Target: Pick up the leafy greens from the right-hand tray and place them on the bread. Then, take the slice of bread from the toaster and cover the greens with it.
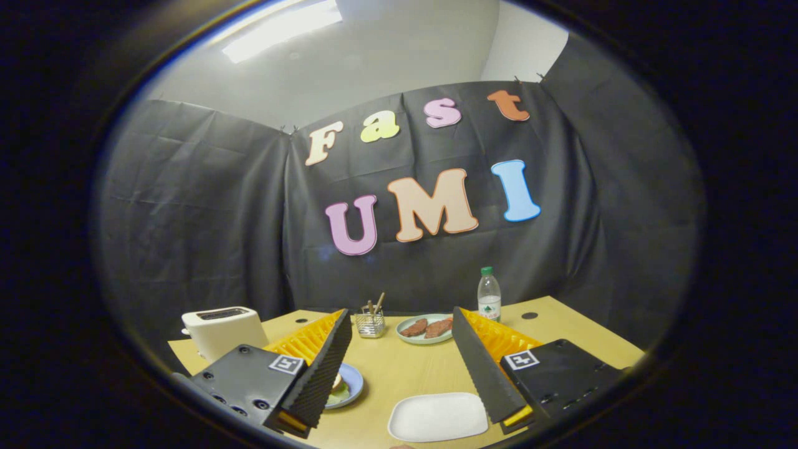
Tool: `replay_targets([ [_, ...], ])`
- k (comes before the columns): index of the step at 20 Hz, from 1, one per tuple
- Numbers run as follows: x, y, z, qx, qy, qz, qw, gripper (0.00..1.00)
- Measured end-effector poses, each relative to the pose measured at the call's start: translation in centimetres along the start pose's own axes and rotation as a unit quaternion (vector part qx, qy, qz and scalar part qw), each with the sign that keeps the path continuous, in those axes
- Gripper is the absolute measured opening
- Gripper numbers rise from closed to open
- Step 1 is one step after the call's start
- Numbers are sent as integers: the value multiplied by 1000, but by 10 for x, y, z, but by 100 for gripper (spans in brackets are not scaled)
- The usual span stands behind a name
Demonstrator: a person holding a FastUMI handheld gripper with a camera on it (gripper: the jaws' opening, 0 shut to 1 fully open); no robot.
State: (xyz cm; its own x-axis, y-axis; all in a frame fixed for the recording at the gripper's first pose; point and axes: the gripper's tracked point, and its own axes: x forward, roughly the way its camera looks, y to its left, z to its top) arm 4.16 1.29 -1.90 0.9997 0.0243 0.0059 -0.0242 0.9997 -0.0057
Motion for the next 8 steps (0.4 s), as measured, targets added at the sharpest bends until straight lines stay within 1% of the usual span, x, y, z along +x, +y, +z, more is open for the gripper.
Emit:
replay_targets([
  [4,3,1,-12,8,16,3,1000,100],
  [8,4,9,-16,4,16,8,1000,100],
])
